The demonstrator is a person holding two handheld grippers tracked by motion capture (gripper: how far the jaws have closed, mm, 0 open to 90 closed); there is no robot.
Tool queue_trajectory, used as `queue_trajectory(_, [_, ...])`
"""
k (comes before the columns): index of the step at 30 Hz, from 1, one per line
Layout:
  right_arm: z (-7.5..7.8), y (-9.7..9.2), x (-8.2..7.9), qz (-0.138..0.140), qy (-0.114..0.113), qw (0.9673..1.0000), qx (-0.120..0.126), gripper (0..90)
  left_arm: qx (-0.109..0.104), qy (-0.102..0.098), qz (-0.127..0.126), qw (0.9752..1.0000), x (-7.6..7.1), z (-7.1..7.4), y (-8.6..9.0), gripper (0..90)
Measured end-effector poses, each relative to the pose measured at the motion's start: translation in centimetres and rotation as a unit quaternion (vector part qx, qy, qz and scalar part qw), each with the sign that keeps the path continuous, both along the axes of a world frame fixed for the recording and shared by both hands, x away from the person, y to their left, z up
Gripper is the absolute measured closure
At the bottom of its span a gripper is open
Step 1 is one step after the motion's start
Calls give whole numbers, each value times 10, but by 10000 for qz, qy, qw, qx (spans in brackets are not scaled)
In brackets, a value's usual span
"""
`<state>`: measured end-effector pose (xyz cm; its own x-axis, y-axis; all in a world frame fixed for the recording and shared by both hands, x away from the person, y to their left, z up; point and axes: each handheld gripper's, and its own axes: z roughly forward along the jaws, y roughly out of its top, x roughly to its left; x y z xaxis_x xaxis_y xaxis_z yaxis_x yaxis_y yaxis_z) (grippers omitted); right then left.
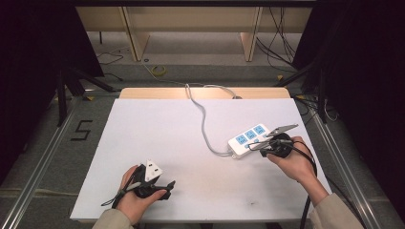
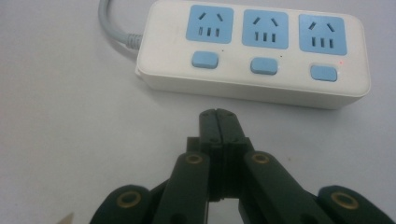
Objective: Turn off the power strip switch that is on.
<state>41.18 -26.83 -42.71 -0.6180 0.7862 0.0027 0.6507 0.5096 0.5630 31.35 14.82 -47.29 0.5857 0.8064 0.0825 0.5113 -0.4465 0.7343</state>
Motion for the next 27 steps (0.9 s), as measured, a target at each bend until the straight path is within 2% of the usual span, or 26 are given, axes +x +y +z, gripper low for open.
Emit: queue_trajectory(27, [8, -6, 13, -133, 43, 9999, -85, 900, 5, 2, -3, 10000, 0, 0, 0, 197])
